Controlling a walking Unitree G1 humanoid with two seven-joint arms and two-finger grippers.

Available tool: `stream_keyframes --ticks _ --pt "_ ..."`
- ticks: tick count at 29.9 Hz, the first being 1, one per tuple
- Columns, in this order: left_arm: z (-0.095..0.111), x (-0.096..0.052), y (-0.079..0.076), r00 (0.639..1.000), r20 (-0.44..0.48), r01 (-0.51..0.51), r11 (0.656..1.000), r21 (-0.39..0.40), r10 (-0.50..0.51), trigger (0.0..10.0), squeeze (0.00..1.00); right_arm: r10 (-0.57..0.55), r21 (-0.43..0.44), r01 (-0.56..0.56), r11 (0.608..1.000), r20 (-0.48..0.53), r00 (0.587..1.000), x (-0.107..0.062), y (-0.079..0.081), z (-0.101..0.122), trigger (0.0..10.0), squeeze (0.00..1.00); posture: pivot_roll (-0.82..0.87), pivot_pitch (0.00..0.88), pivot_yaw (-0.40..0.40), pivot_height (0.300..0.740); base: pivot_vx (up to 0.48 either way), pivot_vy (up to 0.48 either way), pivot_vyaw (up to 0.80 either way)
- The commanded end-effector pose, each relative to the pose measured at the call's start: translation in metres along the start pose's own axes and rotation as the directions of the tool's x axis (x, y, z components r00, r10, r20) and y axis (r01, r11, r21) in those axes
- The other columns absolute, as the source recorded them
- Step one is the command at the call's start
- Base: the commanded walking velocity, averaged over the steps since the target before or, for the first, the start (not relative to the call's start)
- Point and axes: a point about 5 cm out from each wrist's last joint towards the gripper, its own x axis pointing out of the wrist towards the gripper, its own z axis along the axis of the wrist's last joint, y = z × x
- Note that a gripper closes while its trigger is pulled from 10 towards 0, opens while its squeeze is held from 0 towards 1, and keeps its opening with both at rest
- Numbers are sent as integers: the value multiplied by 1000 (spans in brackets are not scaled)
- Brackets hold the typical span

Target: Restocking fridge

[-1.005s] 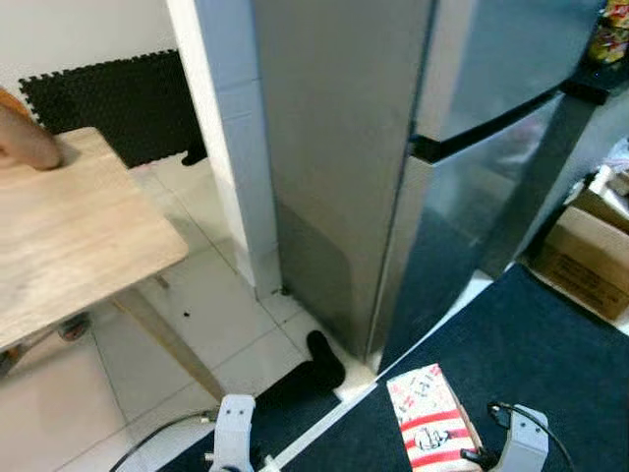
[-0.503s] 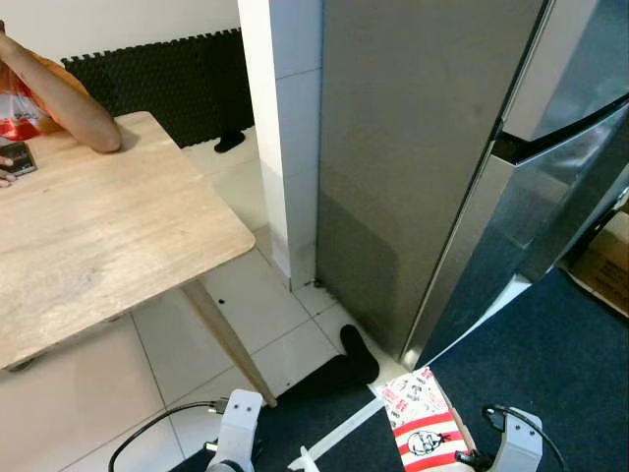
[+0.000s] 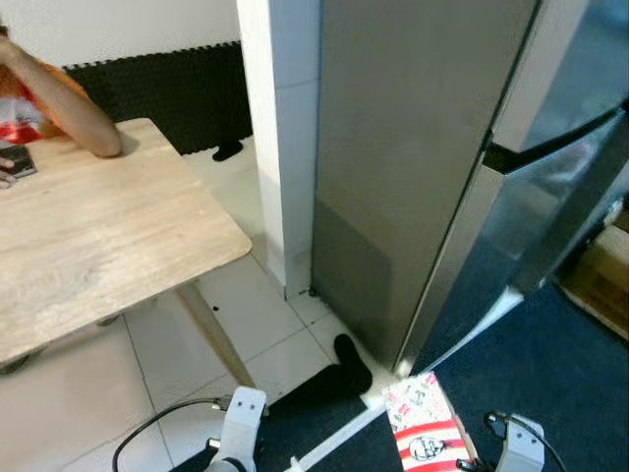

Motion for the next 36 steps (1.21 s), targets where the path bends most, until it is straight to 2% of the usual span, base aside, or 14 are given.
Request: stream_keyframes --ticks 1,19,21,23,26,36 --pt "-8 -1 -2 1000 -23 -1 1000 -17 0 10000 0 -27 18 27 999 2 1000 -2 -8 -2 10000 0 -34 33 1 740 0 0 0" --pt "-9 -2 -1 1000 -17 -5 1000 -7 5 10000 0 -13 0 13 1000 5 1000 -1 -7 1 10000 0 -35 28 -5 740 0 0 0" --pt "-10 -3 -1 1000 -28 -9 1000 25 10 10000 0 -11 -3 11 1000 4 1000 -1 -6 0 10000 0 -36 29 -5 740 0 -480 0" --pt "-10 -3 -1 1000 -23 -12 1000 25 13 10000 0 -11 -3 11 1000 3 1000 -1 -6 0 10000 0 -36 29 -5 740 0 -480 0" --pt "-8 -3 5 998 -14 -64 998 6 64 10000 0 -11 -4 11 1000 3 1000 -1 -7 0 10000 0 -36 31 -3 740 0 0 0" --pt "-5 -3 3 999 17 -43 999 17 43 10000 0 -16 -6 16 1000 4 1000 -2 -7 -2 10000 0 -37 37 -2 740 0 0 0"
